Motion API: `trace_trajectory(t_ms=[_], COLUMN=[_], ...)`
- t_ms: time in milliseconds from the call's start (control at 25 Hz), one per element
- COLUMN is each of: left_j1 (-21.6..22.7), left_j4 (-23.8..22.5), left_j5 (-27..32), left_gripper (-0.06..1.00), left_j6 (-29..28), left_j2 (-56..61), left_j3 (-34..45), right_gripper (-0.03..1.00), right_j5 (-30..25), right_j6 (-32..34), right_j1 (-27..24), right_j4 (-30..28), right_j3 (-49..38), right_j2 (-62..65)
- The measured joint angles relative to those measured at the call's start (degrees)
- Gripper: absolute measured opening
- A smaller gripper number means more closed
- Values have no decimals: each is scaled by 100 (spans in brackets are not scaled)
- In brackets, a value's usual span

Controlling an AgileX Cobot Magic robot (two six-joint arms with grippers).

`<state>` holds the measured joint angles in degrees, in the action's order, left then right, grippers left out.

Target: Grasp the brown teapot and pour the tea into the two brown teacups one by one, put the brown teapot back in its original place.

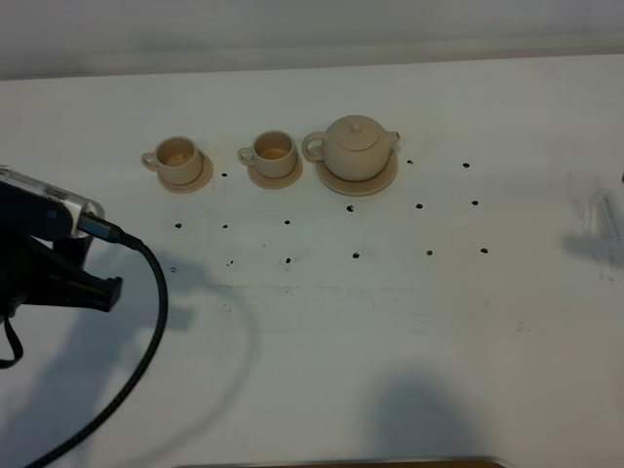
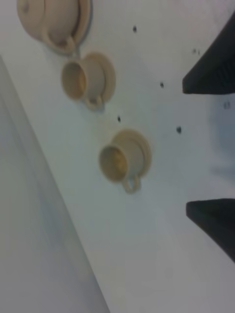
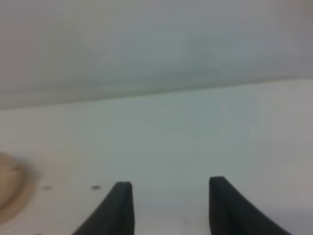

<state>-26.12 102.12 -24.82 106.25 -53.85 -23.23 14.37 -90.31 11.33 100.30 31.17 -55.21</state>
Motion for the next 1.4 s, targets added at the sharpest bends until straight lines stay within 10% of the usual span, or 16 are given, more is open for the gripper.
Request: trace_trajectory(t_ms=[520,960,1400], left_j1=[1455,1486,956], left_j4=[7,13,38], left_j5=[-628,-1218,286], left_gripper=[45,43,33], left_j6=[-340,-231,-1070], left_j2=[1557,2464,2464], left_j3=[-10,80,383], right_gripper=[37,37,37], right_j5=[-757,-1216,-1371], right_j6=[-163,-395,-502], right_j1=[-270,98,349], right_j4=[0,-6,-6], right_j3=[2,216,289], right_j2=[-237,-928,-1199])
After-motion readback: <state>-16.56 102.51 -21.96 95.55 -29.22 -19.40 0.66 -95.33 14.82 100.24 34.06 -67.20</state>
